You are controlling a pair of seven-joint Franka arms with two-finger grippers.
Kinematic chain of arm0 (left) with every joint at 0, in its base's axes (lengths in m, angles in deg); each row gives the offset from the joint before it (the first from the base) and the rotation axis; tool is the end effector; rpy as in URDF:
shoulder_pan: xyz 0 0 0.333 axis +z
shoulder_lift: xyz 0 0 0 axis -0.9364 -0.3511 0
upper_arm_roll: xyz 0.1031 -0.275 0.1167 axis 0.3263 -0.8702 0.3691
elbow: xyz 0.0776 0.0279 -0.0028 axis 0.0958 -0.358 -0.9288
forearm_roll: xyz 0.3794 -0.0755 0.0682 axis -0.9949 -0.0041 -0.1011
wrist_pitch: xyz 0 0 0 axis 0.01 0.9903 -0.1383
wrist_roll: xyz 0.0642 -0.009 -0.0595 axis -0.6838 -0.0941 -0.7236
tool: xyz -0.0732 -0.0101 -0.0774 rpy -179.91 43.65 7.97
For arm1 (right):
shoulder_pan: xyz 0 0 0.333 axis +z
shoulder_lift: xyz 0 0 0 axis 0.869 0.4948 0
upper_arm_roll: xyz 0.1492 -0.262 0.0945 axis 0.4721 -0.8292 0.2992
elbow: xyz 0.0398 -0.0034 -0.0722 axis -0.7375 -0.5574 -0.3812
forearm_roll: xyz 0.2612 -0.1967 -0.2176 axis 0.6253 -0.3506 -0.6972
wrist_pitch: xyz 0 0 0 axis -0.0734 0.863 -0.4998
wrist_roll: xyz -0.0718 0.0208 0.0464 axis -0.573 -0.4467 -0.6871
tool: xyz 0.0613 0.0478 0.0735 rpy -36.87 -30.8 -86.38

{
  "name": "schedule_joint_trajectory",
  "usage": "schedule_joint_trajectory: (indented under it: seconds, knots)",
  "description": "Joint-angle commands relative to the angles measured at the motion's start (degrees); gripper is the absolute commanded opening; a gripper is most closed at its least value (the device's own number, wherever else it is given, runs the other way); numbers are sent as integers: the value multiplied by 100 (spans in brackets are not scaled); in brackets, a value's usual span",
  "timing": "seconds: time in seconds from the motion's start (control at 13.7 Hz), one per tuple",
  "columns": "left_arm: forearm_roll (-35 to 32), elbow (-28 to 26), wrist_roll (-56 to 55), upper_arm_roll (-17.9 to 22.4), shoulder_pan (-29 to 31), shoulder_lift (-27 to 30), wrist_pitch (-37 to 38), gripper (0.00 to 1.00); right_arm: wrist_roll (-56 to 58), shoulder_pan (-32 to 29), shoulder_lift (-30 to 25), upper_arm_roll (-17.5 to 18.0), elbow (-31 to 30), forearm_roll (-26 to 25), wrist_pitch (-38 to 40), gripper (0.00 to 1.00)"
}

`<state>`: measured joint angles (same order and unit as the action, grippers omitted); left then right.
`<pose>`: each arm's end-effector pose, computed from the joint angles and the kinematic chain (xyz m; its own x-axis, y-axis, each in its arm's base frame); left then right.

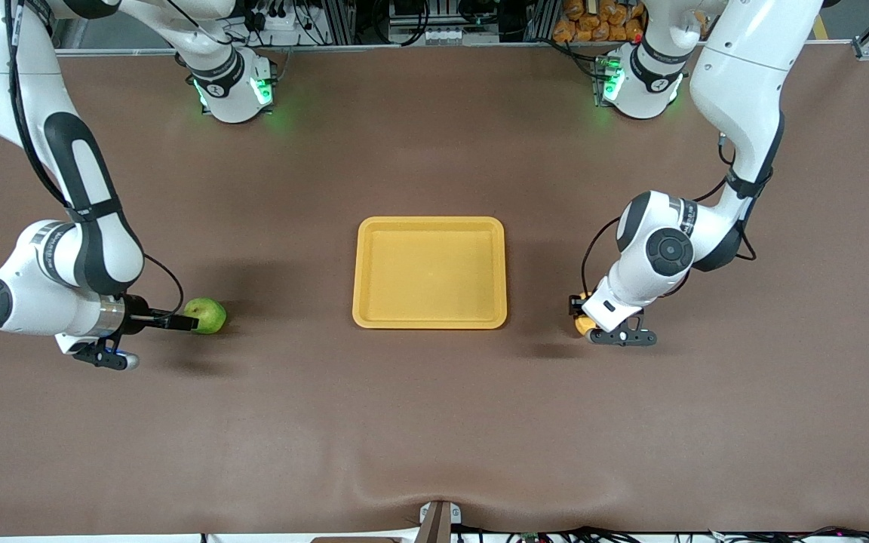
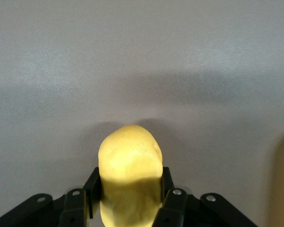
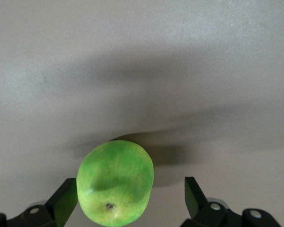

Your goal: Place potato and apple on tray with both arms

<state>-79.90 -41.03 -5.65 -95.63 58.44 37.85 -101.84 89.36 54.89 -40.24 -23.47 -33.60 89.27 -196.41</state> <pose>0.5999 -0.1994 0.2191 0.9984 -0.0433 0.0351 -0.0450 -0.9978 0.0480 0.6374 -0.0503 0.2283 0.9586 -0.1992 -0.2033 -0.2341 -0.9581 -0.1651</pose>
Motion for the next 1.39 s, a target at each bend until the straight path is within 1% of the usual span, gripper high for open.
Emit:
schedule_joint_trajectory:
  seconds: [0.0, 0.15, 0.37, 0.73, 0.8, 0.95, 1.1, 1.17, 1.24, 1.32]
  knots:
    - [115, 200, -193, 14, -139, 280, 579, 0, 9, 9, -53, 28, -149, 199, -132, 100]
    - [115, 403, -439, -4, -348, 272, 791, 0, 0, 45, -53, 36, -298, 234, -368, 100]
    - [115, 631, -861, -13, -727, 201, 791, 0, 0, 54, -53, 133, -509, 243, -676, 100]
    - [80, 887, -1618, -4, -1456, 131, 800, 0, 9, 62, 35, 142, -641, 270, -975, 100]
    - [80, 939, -1679, 5, -1553, 122, 835, 0, 9, 62, 44, 142, -641, 270, -976, 94]
    - [45, 984, -1994, 5, -1755, 79, 870, 0, 9, 80, 35, 142, -633, 270, -967, 44]
    - [36, 1028, -2416, 14, -1975, -27, 870, 0, 17, 80, 26, 142, -633, 270, -932, 12]
    - [36, 1045, -2601, 31, -2089, -97, 870, 0, 17, 80, 17, 142, -633, 270, -923, 4]
    - [27, 1054, -2707, 57, -2186, -150, 870, 0, 44, 71, 0, 142, -624, 270, -888, 0]
    - [27, 1054, -2752, 66, -2265, -194, 870, 0, 61, 71, -18, 142, -615, 270, -836, 0]
